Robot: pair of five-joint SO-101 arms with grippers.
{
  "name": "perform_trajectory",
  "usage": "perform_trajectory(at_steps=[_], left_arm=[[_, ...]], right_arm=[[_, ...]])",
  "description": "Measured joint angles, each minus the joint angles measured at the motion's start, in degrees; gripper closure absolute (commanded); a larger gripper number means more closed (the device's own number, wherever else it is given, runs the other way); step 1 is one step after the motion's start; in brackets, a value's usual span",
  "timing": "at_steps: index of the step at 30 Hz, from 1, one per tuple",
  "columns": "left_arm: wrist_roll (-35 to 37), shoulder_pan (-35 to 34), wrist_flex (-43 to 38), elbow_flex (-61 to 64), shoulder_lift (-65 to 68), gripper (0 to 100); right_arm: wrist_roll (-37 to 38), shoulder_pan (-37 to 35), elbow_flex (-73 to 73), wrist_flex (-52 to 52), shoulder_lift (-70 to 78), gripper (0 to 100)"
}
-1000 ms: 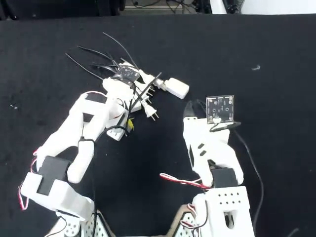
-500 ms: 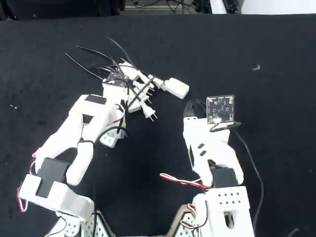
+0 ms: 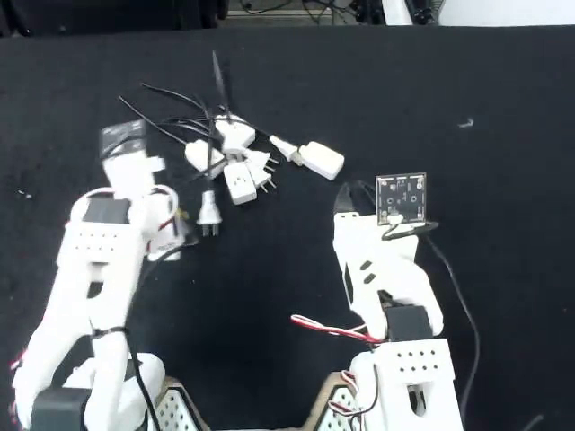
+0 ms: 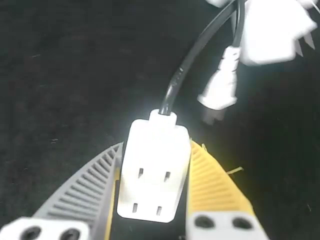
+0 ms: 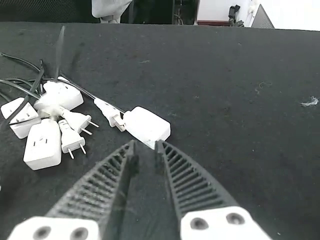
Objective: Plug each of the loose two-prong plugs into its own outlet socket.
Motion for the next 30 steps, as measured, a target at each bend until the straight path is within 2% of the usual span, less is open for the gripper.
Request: perform_trajectory(at_steps=[3,7,10,13,16,19,21,26,30], left_arm=[[-0.6,-2.4,-4.5,6.2,-1.6,97],[-7.3,-2.4,-9.1,11.1,-2.0,97],[-11.8,-0.4,-10.5,11.3,-2.0,97],[-12.7,3.5,-10.5,11.3,-2.0,97],[-12.4,9.4,-10.6,11.3,-2.0,91],[-7.2,14.0,-10.7,11.3,-2.0,77],[-2.9,15.2,-10.7,11.9,-2.1,72],[0.4,14.3,-8.7,12.1,-3.1,73],[-2.8,10.4,-4.4,7.9,-6.2,73]], right_arm=[[0.0,0.0,0.0,-0.2,0.0,93.2],[0.0,0.0,0.0,-0.2,0.0,93.2],[0.0,0.0,0.0,-0.2,0.0,93.2],[0.0,0.0,0.0,-0.2,0.0,93.2],[0.0,0.0,0.0,-0.2,0.0,93.2],[0.0,0.0,0.0,-0.2,0.0,93.2],[0.0,0.0,0.0,-0.2,0.0,93.2],[0.0,0.0,0.0,-0.2,0.0,93.2],[0.0,0.0,0.0,-0.2,0.0,93.2]])
